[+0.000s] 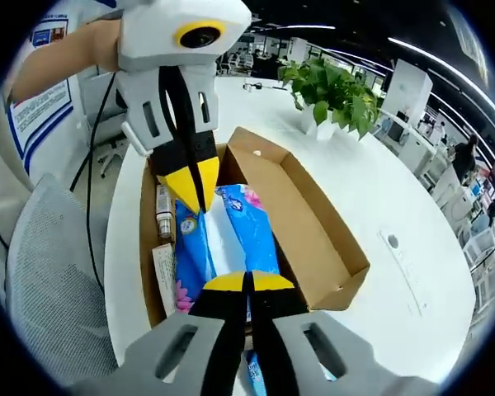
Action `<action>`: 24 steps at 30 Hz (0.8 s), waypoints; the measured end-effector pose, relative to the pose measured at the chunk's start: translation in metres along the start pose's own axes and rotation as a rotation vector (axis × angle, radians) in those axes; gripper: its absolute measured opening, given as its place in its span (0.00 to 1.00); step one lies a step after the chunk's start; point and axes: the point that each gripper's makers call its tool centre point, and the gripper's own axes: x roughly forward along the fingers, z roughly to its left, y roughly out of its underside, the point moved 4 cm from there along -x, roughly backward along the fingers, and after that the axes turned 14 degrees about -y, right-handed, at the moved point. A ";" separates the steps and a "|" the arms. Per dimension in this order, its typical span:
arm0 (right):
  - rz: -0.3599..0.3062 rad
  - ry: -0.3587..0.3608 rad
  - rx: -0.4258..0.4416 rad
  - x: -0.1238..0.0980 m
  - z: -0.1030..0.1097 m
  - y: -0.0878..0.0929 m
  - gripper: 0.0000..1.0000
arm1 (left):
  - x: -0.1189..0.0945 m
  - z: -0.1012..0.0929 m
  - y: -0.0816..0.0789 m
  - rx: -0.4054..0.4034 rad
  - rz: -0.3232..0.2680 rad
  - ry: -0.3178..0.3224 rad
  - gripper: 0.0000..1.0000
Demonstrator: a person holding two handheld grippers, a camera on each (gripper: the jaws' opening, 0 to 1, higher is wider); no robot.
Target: Operate the shoe box by opening the lid, removing the specified soft item, and placing it in the target area until the item is outside and the box remains undamaged.
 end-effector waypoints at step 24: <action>0.016 0.029 -0.032 -0.078 0.004 0.021 0.00 | -0.012 -0.038 -0.067 0.043 -0.079 0.070 0.00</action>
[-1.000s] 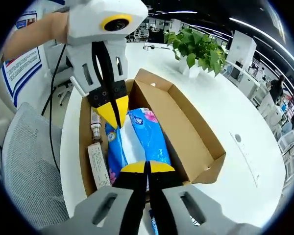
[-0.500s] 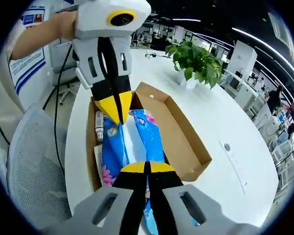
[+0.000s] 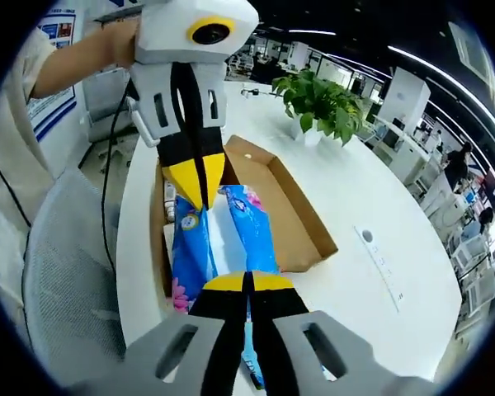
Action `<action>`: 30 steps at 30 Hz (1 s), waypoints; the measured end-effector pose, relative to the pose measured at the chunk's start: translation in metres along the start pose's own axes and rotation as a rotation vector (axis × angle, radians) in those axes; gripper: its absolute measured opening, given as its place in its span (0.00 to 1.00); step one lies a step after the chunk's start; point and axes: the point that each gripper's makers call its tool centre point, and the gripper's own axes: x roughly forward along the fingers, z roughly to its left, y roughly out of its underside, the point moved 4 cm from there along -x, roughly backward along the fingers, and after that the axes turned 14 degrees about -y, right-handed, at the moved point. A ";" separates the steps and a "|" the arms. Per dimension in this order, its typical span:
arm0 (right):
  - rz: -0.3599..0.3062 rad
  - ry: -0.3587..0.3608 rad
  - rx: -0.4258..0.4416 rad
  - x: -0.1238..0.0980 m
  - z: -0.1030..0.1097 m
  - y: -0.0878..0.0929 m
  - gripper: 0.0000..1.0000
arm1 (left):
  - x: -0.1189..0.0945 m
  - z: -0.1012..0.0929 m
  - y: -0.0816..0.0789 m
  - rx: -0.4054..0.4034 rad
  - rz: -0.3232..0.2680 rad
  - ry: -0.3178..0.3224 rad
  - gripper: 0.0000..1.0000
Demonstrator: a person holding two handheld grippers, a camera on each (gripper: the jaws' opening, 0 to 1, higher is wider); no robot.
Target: Operate the shoe box by opening the lid, removing the specified soft item, and placing it in the target area until the item is outside and the box remains undamaged.
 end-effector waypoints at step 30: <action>0.074 0.048 0.016 -0.072 -0.025 0.088 0.00 | 0.069 -0.058 -0.077 0.049 -0.064 0.145 0.00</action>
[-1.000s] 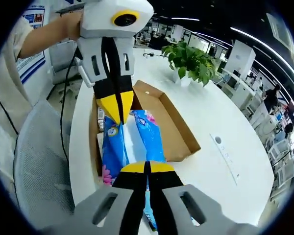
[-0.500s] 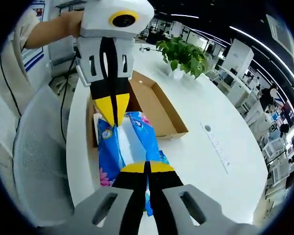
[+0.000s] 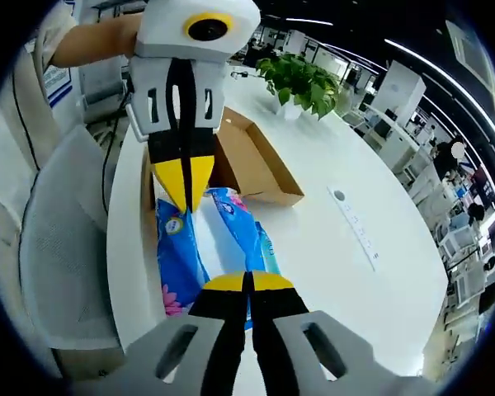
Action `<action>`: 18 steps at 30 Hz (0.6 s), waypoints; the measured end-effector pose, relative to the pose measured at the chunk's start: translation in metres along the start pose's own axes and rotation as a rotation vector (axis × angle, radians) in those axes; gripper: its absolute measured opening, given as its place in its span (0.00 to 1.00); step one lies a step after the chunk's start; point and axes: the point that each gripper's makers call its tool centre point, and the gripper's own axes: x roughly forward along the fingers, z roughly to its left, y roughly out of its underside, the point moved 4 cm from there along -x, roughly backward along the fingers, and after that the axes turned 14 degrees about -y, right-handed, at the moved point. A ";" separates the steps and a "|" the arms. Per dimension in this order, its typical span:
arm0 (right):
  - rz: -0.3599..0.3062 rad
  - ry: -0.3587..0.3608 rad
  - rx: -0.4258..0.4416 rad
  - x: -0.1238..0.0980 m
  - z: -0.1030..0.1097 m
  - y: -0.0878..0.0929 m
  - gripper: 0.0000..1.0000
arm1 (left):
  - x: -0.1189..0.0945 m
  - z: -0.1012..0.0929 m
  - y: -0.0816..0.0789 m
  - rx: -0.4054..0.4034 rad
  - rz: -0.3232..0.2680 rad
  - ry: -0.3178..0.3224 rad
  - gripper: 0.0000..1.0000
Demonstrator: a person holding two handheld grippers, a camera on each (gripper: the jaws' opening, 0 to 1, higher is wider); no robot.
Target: Operate the shoe box by opening the lid, removing the specified soft item, and placing it in the target area until the item is outside and the box remains undamaged.
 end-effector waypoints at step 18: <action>0.008 0.055 0.051 -0.029 -0.041 0.053 0.00 | 0.057 -0.008 -0.044 -0.012 -0.036 0.052 0.00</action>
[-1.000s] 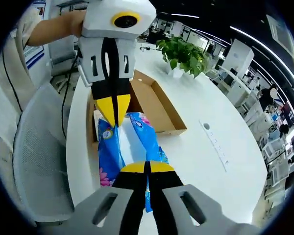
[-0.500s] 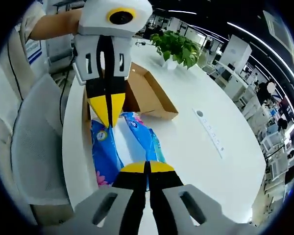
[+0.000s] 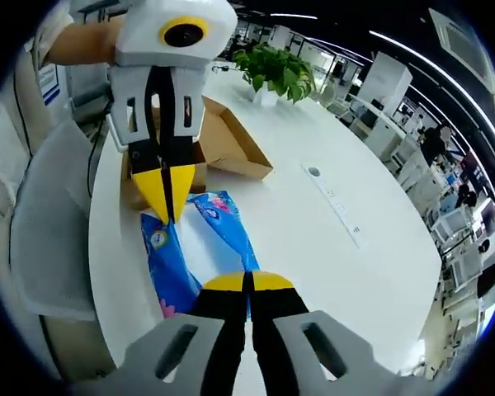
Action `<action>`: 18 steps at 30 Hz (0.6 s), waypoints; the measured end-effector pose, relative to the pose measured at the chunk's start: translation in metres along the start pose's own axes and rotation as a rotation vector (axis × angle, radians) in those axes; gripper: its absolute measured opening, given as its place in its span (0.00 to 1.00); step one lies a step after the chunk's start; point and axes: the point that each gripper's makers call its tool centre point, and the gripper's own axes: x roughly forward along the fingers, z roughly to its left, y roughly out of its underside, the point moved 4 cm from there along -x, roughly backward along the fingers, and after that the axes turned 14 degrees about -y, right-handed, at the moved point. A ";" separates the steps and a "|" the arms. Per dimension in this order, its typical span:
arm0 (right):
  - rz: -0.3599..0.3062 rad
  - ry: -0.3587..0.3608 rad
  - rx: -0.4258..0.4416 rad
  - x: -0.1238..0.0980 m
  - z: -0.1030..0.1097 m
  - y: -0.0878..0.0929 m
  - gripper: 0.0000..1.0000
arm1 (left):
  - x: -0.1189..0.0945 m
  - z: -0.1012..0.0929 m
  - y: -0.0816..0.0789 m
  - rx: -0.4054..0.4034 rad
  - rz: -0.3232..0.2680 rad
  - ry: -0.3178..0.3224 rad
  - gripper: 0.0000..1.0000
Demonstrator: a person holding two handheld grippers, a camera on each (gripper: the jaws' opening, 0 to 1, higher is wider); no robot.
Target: Operate the shoe box by opening the lid, removing the specified soft item, and placing it in the target area until the item is outside and the box remains undamaged.
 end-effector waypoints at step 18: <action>0.034 0.010 0.049 -0.004 -0.030 0.049 0.00 | 0.056 -0.009 -0.024 -0.017 0.047 0.100 0.00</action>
